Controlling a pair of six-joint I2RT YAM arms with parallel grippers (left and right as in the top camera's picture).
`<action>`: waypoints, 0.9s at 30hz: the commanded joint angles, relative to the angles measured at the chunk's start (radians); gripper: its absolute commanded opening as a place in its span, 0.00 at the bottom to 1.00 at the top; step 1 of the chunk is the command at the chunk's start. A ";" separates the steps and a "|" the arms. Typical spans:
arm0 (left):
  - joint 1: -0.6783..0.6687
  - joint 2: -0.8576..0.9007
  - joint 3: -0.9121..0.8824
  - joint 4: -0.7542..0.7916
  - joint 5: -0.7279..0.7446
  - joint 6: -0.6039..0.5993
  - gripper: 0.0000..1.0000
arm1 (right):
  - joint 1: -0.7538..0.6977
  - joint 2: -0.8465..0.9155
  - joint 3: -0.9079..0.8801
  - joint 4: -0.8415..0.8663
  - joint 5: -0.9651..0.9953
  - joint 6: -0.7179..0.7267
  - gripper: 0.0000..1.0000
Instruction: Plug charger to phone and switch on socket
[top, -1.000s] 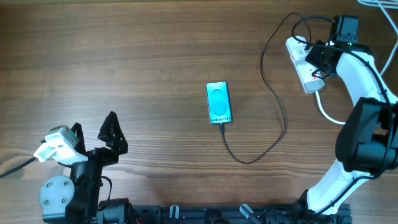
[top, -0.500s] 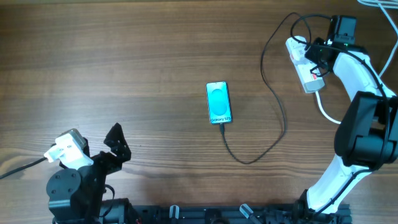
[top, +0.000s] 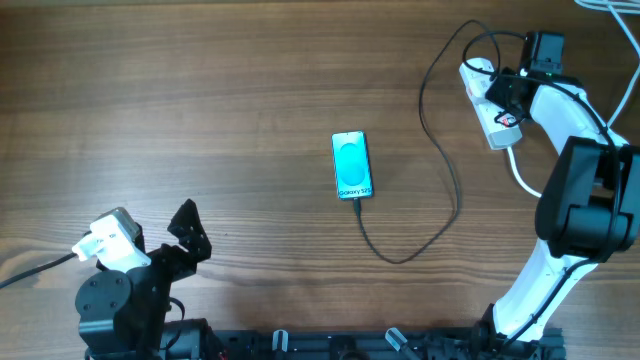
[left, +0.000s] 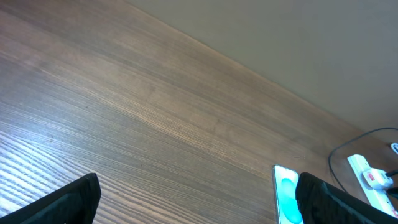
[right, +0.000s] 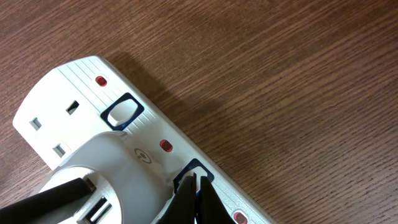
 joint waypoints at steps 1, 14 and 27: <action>0.005 -0.008 -0.005 0.002 -0.013 0.012 1.00 | 0.010 0.014 0.018 0.006 0.003 -0.003 0.05; 0.005 -0.008 -0.005 -0.021 -0.013 0.012 1.00 | 0.044 0.061 0.019 -0.013 0.044 -0.029 0.04; 0.005 -0.008 -0.005 -0.021 -0.013 0.012 1.00 | 0.002 0.008 0.059 -0.019 0.053 -0.029 0.05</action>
